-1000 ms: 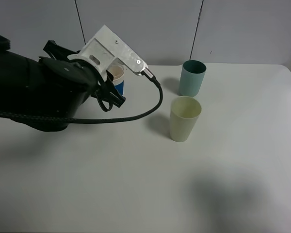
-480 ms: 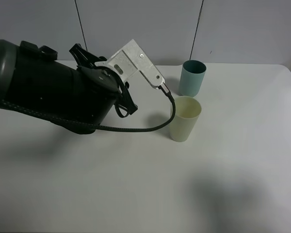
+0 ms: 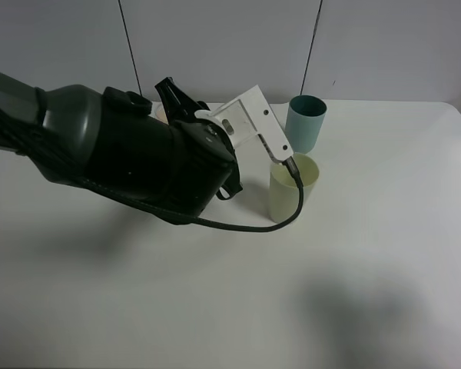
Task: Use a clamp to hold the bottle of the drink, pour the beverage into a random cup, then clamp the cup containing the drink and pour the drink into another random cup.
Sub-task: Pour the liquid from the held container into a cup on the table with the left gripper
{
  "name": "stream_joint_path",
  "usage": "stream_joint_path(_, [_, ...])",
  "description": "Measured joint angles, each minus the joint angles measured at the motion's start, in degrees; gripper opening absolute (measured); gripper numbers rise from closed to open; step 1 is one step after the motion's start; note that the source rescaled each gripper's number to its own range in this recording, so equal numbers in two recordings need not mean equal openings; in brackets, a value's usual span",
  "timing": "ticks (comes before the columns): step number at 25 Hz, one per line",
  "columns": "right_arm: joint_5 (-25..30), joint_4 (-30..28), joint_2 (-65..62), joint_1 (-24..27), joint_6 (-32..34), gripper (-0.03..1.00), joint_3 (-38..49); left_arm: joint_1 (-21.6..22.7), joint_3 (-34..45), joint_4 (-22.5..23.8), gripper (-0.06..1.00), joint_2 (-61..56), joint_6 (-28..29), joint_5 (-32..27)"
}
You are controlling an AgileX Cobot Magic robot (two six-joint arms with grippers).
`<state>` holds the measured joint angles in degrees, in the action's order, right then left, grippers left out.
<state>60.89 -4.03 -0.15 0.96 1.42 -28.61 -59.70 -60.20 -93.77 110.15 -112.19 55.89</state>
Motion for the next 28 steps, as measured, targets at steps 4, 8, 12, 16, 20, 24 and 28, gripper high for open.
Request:
stream_joint_path(4, [0.0, 0.0, 0.0, 0.0, 0.0, 1.0, 0.0, 0.0, -1.45, -0.01, 0.03, 1.62, -2.15, -0.04])
stream_joint_path(8, [0.0, 0.0, 0.0, 0.0, 0.04, 1.0, 0.0, 0.0, -1.45, 0.42, 0.03, 1.74, -4.17, 0.31])
stream_joint_path(12, [0.0, 0.0, 0.0, 0.0, 0.04, 1.0, 0.0, 0.0, -1.45, 1.15, 0.03, 1.74, -6.44, 1.19])
stream_joint_path(16, [0.0, 0.0, 0.0, 0.0, 0.04, 1.0, 0.0, 0.0, -1.51, 1.47, 0.03, 1.74, -9.56, 1.72])
stream_joint_path(20, [0.0, -0.06, 0.0, 0.0, 0.1, 1.0, 0.0, -0.51, -1.51, 3.26, 0.03, 1.74, -10.82, 2.83])
stream_joint_path(24, [0.0, -0.11, 0.0, 0.0, 0.16, 1.0, 0.0, -1.41, -1.51, 5.61, 0.03, 1.74, -11.08, 2.89])
stream_joint_path(28, [0.0, -0.11, 0.0, 0.0, 0.21, 1.0, 0.0, -1.85, -1.51, 8.18, 0.03, 1.74, -11.34, 2.95])
